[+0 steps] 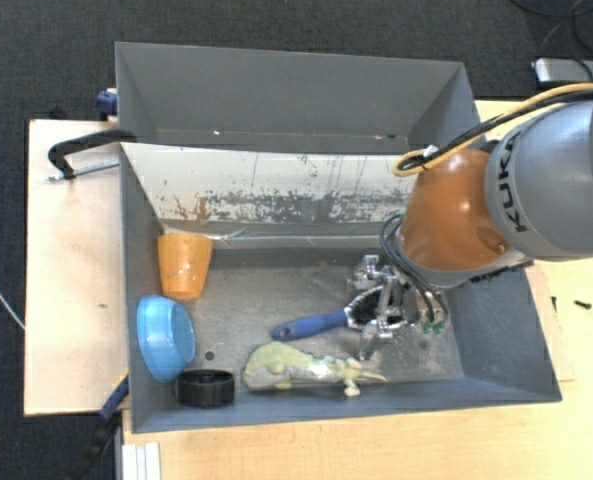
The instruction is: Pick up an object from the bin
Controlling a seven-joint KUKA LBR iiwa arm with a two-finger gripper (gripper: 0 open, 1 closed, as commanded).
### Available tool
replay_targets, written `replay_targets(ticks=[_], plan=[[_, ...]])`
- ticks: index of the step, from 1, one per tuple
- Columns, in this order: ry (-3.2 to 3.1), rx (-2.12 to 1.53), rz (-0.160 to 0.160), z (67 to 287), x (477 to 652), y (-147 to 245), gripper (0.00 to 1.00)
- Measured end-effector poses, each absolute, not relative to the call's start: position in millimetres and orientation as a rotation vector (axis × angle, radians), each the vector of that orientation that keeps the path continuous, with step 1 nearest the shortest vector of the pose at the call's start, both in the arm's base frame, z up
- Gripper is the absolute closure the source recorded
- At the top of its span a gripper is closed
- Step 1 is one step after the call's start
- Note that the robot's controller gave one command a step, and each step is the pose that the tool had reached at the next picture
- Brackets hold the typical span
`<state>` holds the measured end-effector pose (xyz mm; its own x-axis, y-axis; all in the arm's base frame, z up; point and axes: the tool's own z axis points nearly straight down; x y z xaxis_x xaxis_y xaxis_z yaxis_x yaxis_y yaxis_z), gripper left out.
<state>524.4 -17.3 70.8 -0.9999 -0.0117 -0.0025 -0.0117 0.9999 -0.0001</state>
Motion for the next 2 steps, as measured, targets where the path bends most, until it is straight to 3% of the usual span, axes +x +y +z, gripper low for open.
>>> replay_targets(ticks=[1,2], plan=[[3.128,0.194,0.002,101,534.4,-26,0.0],[3.116,0.36,0.003,101,546.7,-31,0.0]])
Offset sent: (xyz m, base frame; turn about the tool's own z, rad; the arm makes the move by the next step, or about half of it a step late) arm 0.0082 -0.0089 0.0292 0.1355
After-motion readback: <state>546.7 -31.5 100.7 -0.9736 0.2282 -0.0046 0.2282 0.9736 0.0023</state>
